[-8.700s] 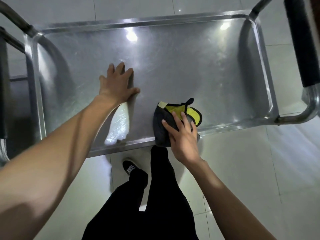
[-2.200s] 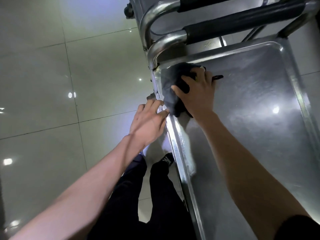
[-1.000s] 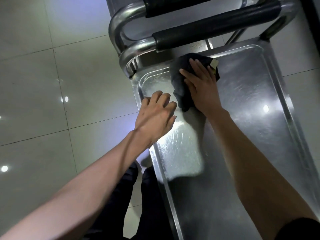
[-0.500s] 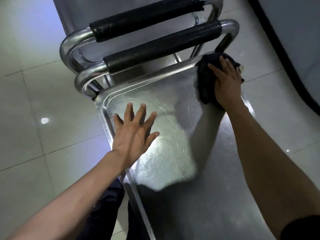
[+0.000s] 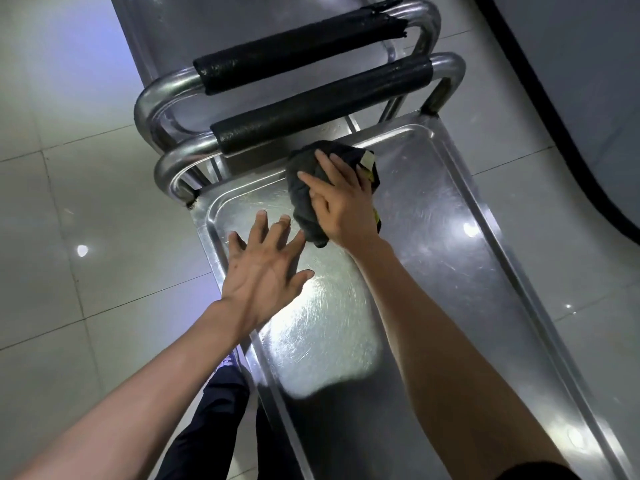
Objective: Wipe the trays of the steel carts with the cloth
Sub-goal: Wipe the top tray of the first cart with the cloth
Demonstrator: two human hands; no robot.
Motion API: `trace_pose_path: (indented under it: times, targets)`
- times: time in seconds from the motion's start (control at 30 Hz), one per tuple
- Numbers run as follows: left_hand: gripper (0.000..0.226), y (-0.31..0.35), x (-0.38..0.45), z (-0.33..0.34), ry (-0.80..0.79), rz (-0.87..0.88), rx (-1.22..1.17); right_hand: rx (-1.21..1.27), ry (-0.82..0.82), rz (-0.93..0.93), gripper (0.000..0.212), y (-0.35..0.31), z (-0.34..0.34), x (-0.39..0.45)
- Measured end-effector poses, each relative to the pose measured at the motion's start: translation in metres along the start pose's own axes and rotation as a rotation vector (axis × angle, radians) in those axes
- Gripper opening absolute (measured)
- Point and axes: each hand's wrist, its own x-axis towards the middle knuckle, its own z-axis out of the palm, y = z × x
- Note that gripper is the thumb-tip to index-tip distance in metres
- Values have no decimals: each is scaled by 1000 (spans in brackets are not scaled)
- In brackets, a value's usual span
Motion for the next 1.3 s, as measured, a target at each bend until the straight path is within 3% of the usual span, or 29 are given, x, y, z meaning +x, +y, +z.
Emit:
trace_pose_path:
  times: [0.17,0.4,0.5,0.67,0.9,1.0,1.13,1.3]
  targets:
    - [68,5,2,8,-2,-29,-46,-16,-91,-34,39,16,-6,0]
    - [88,17,8,17,-8,-53,-22,-98,-26,433,41,93,-40,1]
    - [88,20,9,17,-17,-59,-23,-65,9,543,42,102,-44,-7]
    - [86,22,6,9,-53,-67,-70,-41,8,545,48,66,-41,-62]
    - [86,23,-3,-7,-138,-12,-61,-98,-148,599,76,0,-43,-156]
    - [74,27,-11,-14,-133,87,14,-126,-182,677,72,-28,-46,-184]
    - [47,32,-36,-18,-70,277,-57,-138,-172,811,62,-65,-48,-206]
    - [32,12,-59,-23,-111,447,-85,-53,-136,912,51,-102,-43,-229]
